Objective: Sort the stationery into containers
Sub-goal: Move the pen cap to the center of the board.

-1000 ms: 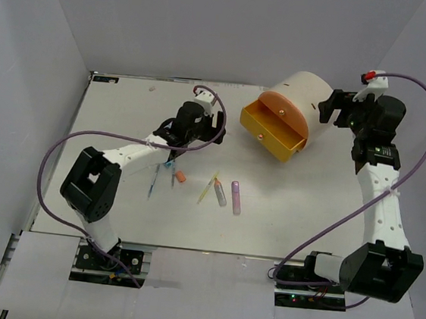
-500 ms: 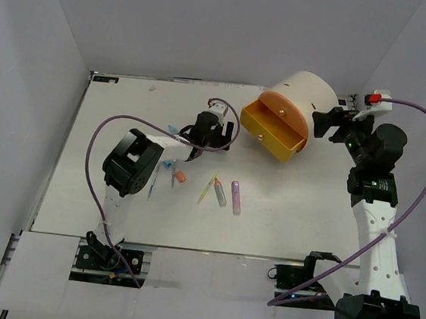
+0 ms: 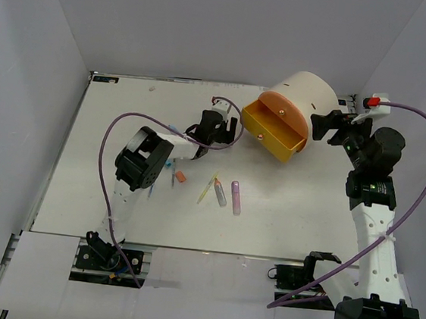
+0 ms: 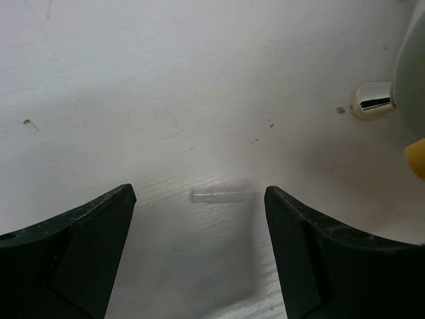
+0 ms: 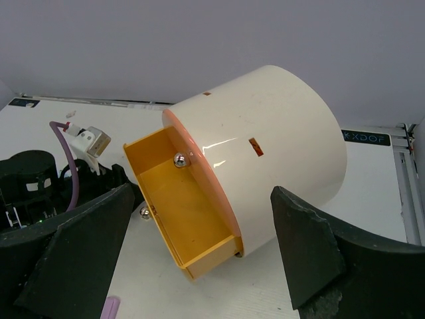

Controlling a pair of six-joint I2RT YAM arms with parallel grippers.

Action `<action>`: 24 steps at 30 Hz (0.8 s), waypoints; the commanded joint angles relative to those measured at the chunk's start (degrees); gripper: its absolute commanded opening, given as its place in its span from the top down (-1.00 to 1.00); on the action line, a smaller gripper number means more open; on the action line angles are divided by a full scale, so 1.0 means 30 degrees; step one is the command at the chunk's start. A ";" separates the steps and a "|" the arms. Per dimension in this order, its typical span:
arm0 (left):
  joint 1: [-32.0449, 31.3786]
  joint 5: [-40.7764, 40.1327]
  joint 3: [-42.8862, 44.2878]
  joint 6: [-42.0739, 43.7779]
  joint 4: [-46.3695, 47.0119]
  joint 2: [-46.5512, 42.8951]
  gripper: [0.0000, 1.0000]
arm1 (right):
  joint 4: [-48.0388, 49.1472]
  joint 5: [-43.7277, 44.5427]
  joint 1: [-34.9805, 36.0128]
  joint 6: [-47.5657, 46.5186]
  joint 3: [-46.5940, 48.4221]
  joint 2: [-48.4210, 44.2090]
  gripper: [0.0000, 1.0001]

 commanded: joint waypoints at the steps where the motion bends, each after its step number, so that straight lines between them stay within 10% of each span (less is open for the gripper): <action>1: -0.0049 0.0090 0.0536 -0.0150 0.0480 0.0128 -0.79 | 0.0774 0.0245 0.0153 0.0075 -0.0161 -0.0407 -0.80; 24: -0.0811 -0.1637 -0.0167 0.0523 0.0802 0.0598 -0.53 | 0.0598 0.0802 0.0212 -0.0072 -0.0454 -0.0847 -0.80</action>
